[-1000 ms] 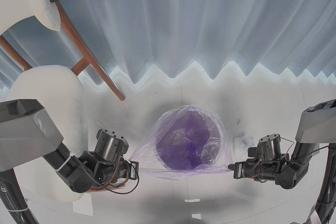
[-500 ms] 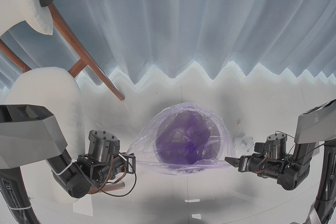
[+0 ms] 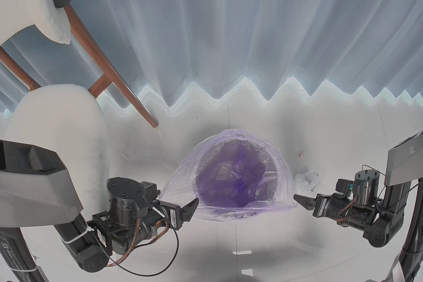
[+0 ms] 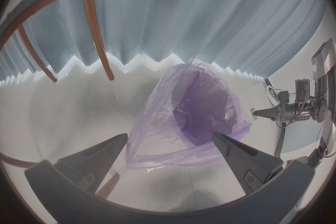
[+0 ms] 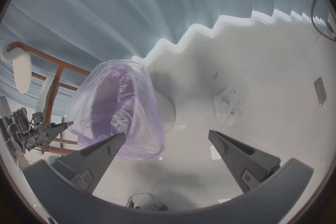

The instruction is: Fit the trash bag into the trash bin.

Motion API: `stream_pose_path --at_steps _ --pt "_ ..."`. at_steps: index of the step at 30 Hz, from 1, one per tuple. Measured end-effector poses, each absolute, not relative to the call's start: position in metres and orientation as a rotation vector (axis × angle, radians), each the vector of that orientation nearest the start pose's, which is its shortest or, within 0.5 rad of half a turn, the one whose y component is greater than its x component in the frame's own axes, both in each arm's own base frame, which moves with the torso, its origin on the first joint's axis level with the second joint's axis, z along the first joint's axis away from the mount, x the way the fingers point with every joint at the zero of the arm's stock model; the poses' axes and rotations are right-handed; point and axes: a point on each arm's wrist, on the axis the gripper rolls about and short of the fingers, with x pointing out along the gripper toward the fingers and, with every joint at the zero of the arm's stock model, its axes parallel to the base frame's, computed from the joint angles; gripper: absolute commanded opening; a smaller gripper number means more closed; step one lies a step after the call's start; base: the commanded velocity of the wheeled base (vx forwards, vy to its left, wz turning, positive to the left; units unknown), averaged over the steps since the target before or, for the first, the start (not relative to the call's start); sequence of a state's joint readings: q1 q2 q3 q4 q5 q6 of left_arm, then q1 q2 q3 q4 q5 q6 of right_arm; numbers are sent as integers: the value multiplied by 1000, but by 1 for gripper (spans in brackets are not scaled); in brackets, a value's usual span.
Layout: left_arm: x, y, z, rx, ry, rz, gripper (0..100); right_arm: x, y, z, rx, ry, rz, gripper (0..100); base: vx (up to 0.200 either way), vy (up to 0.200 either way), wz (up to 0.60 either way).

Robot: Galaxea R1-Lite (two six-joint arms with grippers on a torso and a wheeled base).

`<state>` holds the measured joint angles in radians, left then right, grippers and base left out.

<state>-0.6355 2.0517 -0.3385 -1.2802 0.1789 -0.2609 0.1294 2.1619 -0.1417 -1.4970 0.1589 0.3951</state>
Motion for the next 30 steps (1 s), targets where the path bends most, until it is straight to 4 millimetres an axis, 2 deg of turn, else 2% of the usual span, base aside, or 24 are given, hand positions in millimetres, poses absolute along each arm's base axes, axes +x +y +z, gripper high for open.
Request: stream_pose_path --at_steps 7,10,13,17,24,30 --pt "210 -167 66 -167 401 -444 100 233 34 18 406 563 172 100 0 0 0" --pt "200 -170 72 -222 425 -462 100 225 33 22 407 567 169 100 0 0 0" --pt "196 -172 76 -227 418 -487 100 220 32 24 406 568 169 100 0 0 0" --pt "193 -181 82 -160 397 -605 100 217 32 29 407 543 175 100 0 0 0" --pt "205 -199 73 -20 370 -739 100 216 32 34 412 508 171 100 0 0 0" --pt "222 -216 54 149 331 -863 100 215 33 36 423 498 162 100 0 0 0"
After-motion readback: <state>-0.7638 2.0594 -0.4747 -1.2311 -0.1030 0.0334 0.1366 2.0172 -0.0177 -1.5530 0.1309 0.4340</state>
